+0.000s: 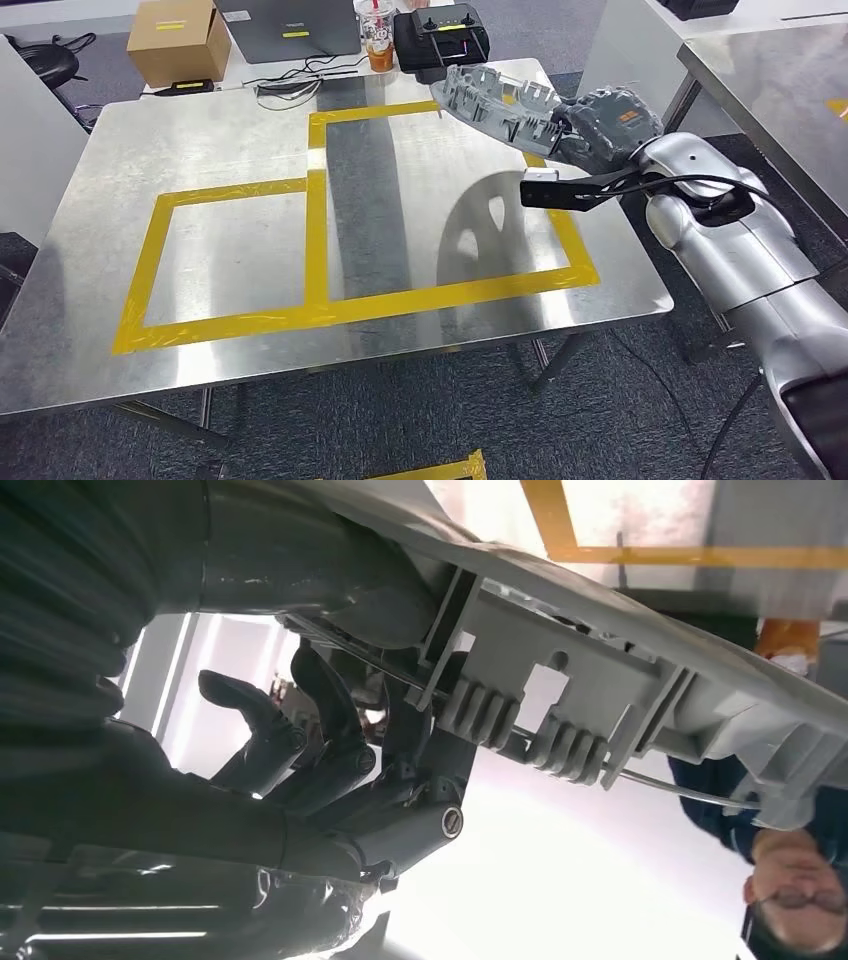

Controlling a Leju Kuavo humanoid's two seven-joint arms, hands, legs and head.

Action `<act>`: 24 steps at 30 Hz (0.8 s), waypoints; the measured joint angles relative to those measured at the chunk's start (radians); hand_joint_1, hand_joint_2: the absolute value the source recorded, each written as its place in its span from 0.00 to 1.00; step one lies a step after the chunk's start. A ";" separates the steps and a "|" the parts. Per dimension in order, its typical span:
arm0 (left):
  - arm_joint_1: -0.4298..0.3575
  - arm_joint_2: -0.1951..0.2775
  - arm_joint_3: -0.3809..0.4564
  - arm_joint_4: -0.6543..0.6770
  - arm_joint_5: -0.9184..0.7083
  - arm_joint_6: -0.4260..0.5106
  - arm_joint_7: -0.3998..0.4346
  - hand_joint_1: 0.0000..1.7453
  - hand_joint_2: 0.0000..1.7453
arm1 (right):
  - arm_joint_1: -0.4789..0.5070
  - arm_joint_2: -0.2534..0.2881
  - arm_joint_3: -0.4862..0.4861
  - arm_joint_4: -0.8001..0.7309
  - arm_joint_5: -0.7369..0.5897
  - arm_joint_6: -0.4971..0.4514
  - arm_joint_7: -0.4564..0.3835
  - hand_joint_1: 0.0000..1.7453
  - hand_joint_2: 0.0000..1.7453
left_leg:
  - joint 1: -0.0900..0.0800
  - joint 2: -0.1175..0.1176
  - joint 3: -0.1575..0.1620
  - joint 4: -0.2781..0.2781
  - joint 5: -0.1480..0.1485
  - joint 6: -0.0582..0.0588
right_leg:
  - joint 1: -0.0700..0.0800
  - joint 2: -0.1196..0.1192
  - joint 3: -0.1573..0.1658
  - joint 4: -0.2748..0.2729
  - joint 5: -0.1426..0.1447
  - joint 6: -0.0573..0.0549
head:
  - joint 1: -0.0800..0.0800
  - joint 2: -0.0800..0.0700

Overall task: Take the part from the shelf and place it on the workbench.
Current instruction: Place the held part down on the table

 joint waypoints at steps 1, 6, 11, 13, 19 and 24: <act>-0.003 0.002 -0.003 0.006 0.006 0.001 -0.003 0.00 1.00 | -0.001 0.011 0.013 0.018 0.005 -0.010 -0.003 1.00 1.00 | -0.003 0.000 0.024 -0.049 0.016 0.005 | 0.003 0.001 -0.001 0.000 0.000 0.001 | 0.000 0.000; -0.012 0.007 -0.023 0.022 0.019 0.003 -0.010 0.00 1.00 | -0.003 0.050 0.075 0.096 0.024 -0.028 -0.025 1.00 1.00 | -0.007 0.001 0.051 -0.104 0.027 0.021 | 0.003 0.000 -0.014 0.010 -0.008 0.014 | 0.001 0.000; -0.019 0.010 -0.042 0.029 0.040 0.002 -0.018 0.00 1.00 | -0.001 0.070 0.117 0.167 0.025 -0.085 -0.063 1.00 1.00 | -0.005 -0.001 0.055 -0.114 0.034 0.033 | 0.002 -0.001 -0.140 0.275 -0.112 0.007 | 0.002 0.000; -0.018 0.011 -0.050 0.031 0.047 0.002 -0.023 0.00 1.00 | 0.002 0.076 0.132 0.190 0.029 -0.119 -0.078 1.00 1.00 | -0.004 -0.002 0.055 -0.112 0.033 0.032 | 0.000 -0.001 -0.133 0.257 -0.093 0.021 | 0.003 0.000; -0.021 0.017 -0.075 0.031 0.061 0.010 -0.031 0.00 1.00 | 0.008 0.087 0.167 0.254 0.039 -0.233 -0.126 1.00 1.00 | -0.009 -0.003 0.047 -0.091 0.023 0.009 | 0.002 -0.003 -0.005 0.007 -0.007 0.016 | 0.000 0.000; -0.023 0.027 -0.104 0.033 0.074 0.020 -0.049 0.00 1.00 | 0.014 0.102 0.197 0.305 0.029 -0.290 -0.168 1.00 1.00 | 0.003 0.000 -0.019 0.048 -0.057 -0.021 | -0.005 -0.002 -0.001 0.004 -0.002 -0.006 | -0.003 0.000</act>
